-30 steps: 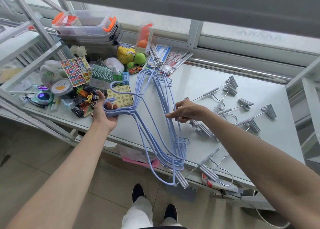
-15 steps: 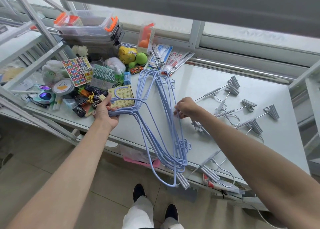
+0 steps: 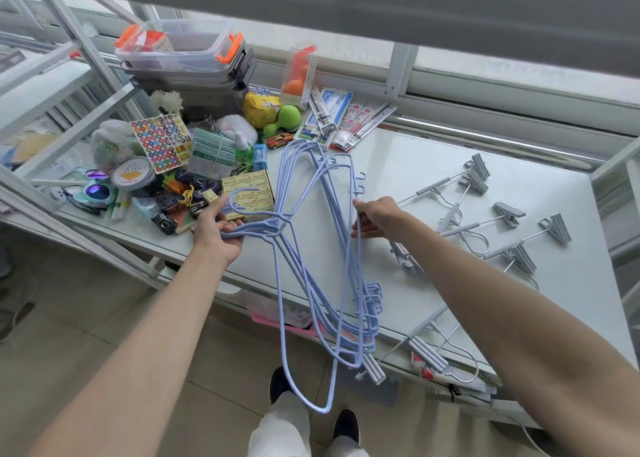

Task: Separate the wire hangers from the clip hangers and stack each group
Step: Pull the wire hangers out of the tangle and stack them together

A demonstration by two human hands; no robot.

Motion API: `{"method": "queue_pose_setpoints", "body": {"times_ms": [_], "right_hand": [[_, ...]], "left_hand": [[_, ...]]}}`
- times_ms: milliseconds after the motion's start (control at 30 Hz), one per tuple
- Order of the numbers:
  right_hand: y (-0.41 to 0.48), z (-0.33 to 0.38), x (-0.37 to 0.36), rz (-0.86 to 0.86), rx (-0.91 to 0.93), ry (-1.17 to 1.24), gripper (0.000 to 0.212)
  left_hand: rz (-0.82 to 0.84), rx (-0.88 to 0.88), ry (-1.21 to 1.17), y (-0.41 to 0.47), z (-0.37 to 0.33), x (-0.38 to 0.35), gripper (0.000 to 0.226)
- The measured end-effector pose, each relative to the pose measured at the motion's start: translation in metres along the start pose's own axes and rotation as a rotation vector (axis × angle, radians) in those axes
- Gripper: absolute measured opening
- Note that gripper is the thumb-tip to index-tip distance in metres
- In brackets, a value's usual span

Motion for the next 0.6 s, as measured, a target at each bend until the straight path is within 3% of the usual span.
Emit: {"method": "queue_pose_setpoints", "body": {"times_ms": [133, 267, 500, 600], "right_hand": [[0.009, 0.012, -0.006, -0.055, 0.007, 0.176, 0.006], [0.021, 0.021, -0.008, -0.141, -0.022, 0.343, 0.013], [0.028, 0.018, -0.009, -0.149, -0.079, 0.291, 0.008], [0.031, 0.02, 0.0, -0.159, -0.064, 0.3, 0.023]], "left_hand": [[-0.015, 0.017, -0.012, 0.004, 0.0, 0.003, 0.038], [-0.012, 0.009, -0.029, 0.008, 0.0, 0.004, 0.038], [-0.001, -0.004, -0.081, 0.012, -0.001, 0.009, 0.037], [0.006, -0.011, -0.084, 0.011, -0.003, 0.009, 0.035]]}}
Point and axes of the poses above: each hand's wrist, its own y-axis towards the middle knuckle, its own x-axis out of the back of the hand, z = x × y, the point moved 8 cm from there along y, towards the middle knuckle, and after that the axes turned 10 degrees about x, right-handed, at the moved point
